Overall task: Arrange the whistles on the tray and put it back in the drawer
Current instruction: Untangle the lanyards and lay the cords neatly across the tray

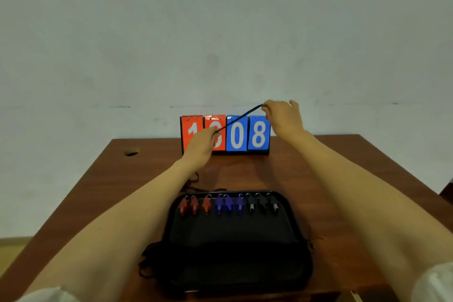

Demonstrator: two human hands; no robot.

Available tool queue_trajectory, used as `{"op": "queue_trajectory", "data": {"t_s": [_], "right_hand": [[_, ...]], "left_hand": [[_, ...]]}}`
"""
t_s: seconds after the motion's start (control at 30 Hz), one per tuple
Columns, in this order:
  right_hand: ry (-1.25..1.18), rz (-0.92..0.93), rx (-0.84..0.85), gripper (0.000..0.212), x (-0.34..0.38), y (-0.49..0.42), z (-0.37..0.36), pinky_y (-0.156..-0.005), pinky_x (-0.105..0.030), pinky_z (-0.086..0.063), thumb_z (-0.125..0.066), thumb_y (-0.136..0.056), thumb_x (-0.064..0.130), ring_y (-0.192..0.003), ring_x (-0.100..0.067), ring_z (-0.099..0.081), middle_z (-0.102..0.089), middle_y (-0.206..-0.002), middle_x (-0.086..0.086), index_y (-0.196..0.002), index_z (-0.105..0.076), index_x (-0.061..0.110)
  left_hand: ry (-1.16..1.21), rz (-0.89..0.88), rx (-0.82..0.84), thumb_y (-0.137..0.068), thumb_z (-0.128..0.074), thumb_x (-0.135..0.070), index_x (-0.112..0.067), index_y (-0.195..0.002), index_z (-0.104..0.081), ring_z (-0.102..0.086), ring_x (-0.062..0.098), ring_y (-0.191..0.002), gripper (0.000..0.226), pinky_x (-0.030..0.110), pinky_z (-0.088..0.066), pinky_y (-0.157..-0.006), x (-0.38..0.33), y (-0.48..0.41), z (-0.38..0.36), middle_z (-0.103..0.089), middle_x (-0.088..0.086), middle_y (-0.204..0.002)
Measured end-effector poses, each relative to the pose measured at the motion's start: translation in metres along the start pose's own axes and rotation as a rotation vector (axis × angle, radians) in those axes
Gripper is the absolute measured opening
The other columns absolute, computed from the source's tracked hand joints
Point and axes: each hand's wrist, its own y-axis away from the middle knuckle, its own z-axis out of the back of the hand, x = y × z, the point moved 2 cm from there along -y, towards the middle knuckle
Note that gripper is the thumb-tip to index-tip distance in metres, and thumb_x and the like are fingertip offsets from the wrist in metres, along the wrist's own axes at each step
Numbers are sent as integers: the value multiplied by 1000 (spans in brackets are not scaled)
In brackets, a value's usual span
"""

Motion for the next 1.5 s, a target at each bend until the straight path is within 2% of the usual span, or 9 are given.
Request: {"op": "queue_trajectory", "data": {"t_s": [0.1,0.33,0.47,0.57,0.7,0.9,1.03,1.33,1.5], "right_hand": [[-7,9,-46,32,-4,4,37,-112,-41,-19,-33,-103,21,-99,-27,-63,-72,-97,-6,-119,-59,12],[88,0,-4,54,-1,28,81,-115,-42,-18,-34,-92,-7,-117,-24,-56,-64,-124,-4,-141,-40,13],[33,-6,-70,45,0,48,84,-109,-40,-31,-34,-93,-6,-103,-28,-58,-67,-116,-7,-134,-41,9],[-76,-40,-113,18,-2,64,83,-94,-40,-41,-34,-99,5,-87,-26,-52,-69,-103,-11,-113,-45,4],[-76,-31,-26,15,-9,84,76,-63,-31,-43,-47,-98,18,-77,-28,-62,-72,-92,-9,-101,-56,7],[-27,-100,82,15,-21,130,51,-71,-34,-47,-54,-95,18,-87,-28,-63,-69,-98,-9,-97,-66,11],[-10,-148,144,17,-33,159,35,-81,-40,-50,-53,-96,18,-95,-28,-63,-68,-105,-8,-100,-68,13],[34,-239,343,19,-50,221,-2,-81,-39,-53,-50,-96,19,-89,-25,-65,-71,-100,-3,-97,-69,18],[24,-283,425,21,-56,241,-15,-79,-37,-52,-49,-95,16,-83,-22,-64,-71,-96,-1,-97,-69,18]], "left_hand": [[-79,-37,-45,-101,-37,-30,-9,-126,-53,-61,24,-101,37,27,-44,-81,-22,7,34,-64,10,-116],[-232,-128,-66,-98,-38,-42,-14,-127,-49,-62,19,-107,41,22,-42,-83,-38,39,86,-60,4,-124],[-354,-192,-38,-99,-36,-38,-12,-130,-47,-59,19,-110,42,26,-46,-86,-31,59,98,-56,6,-125],[-257,-108,-69,-99,-37,-32,-11,-131,-45,-61,18,-90,38,28,-47,-76,-26,71,106,-62,7,-113],[-199,-72,-20,-102,-32,-24,-11,-108,-45,-47,10,-59,19,23,-34,-53,-12,86,107,-65,5,-93],[-320,-93,40,-99,-45,-23,-14,-127,-59,-58,23,-117,33,35,-42,-102,13,117,92,-64,5,-125],[-518,-30,144,-102,-37,-20,-22,-133,-53,-55,25,-115,35,40,-34,-99,36,129,75,-60,5,-124],[-422,110,307,-96,-38,-7,-21,-133,-49,-55,28,-117,41,41,-43,-99,74,169,34,-64,1,-124],[-331,218,200,-95,-51,-23,-17,-93,-52,-60,30,-90,6,39,-49,-79,83,176,26,-68,5,-97]]}}
